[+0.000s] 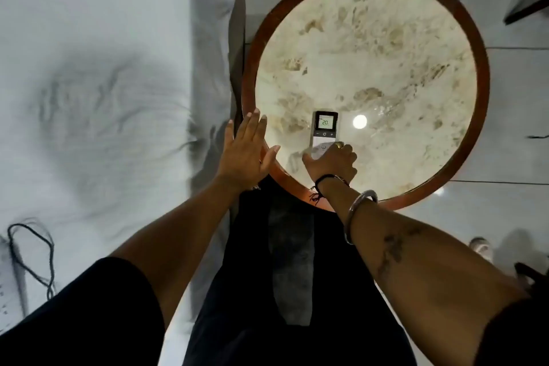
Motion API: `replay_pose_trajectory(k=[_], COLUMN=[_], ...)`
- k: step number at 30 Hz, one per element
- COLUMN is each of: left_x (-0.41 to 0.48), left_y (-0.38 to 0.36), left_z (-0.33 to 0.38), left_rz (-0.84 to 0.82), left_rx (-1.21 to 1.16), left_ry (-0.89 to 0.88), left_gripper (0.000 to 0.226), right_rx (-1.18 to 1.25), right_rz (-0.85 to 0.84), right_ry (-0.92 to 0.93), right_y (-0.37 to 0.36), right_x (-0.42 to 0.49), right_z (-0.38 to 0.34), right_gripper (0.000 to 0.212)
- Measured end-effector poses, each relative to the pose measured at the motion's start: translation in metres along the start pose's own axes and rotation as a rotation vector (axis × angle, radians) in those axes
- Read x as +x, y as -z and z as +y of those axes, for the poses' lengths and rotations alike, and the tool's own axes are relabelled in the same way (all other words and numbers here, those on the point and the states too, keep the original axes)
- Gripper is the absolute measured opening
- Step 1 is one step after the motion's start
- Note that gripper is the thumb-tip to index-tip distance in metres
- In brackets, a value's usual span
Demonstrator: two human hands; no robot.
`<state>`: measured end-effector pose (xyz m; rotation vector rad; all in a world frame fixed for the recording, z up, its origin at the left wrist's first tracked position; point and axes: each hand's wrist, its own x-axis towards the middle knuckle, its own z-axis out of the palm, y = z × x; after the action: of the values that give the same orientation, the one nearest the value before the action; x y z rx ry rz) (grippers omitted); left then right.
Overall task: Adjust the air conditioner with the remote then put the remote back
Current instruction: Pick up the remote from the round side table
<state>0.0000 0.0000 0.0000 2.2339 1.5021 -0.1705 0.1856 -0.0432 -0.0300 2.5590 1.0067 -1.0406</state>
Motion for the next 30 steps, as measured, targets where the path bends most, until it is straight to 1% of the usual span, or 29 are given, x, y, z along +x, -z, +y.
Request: replay_pose_trajectory(k=[2, 5, 7, 10, 14, 16, 18, 20, 22, 25, 28, 30], left_x=[0.007, 0.023, 0.035, 0.049, 0.058, 0.061, 0.064, 0.065, 0.071, 0.081, 0.088, 0.090], left_y=[0.000, -0.001, -0.001, 0.000, 0.010, 0.020, 0.033, 0.050, 0.070, 0.115, 0.166, 0.200], left_z=[-0.001, -0.006, -0.006, -0.006, -0.003, -0.001, 0.002, 0.004, 0.007, 0.015, 0.025, 0.032], left_rz=[0.016, 0.000, 0.017, 0.056, 0.043, 0.074, 0.100, 0.120, 0.145, 0.214, 0.301, 0.354], left_rx=[-0.004, 0.020, 0.006, -0.003, 0.032, 0.025, 0.029, 0.045, 0.045, 0.058, 0.066, 0.049], left_ry=[0.028, 0.007, 0.010, 0.024, -0.118, -0.111, -0.080, -0.087, -0.097, -0.086, -0.112, -0.138], left_gripper=[0.070, 0.069, 0.068, 0.069, 0.070, 0.070, 0.070, 0.070, 0.070, 0.070, 0.069, 0.068], right_rx=[0.068, 0.127, 0.173, 0.239, 0.297, 0.341, 0.378, 0.394, 0.407, 0.433, 0.485, 0.572], right_rz=[0.014, 0.020, 0.001, -0.043, -0.085, -0.085, -0.076, -0.061, -0.035, 0.011, 0.071, 0.093], right_ry=[-0.047, -0.079, -0.115, -0.171, -0.216, -0.230, -0.202, -0.128, -0.072, 0.015, 0.112, 0.164], right_y=[-0.001, -0.004, -0.004, 0.000, 0.015, 0.029, 0.047, 0.070, 0.095, 0.146, 0.198, 0.232], right_x=[0.009, 0.021, 0.028, 0.038, 0.042, 0.040, 0.038, 0.036, 0.035, 0.026, 0.011, -0.001], right_z=[-0.007, -0.016, -0.017, -0.019, -0.022, -0.023, -0.025, -0.030, -0.039, -0.056, -0.073, -0.085], right_gripper=[0.084, 0.067, 0.059, 0.069, 0.077, 0.079, 0.079, 0.080, 0.077, 0.072, 0.070, 0.060])
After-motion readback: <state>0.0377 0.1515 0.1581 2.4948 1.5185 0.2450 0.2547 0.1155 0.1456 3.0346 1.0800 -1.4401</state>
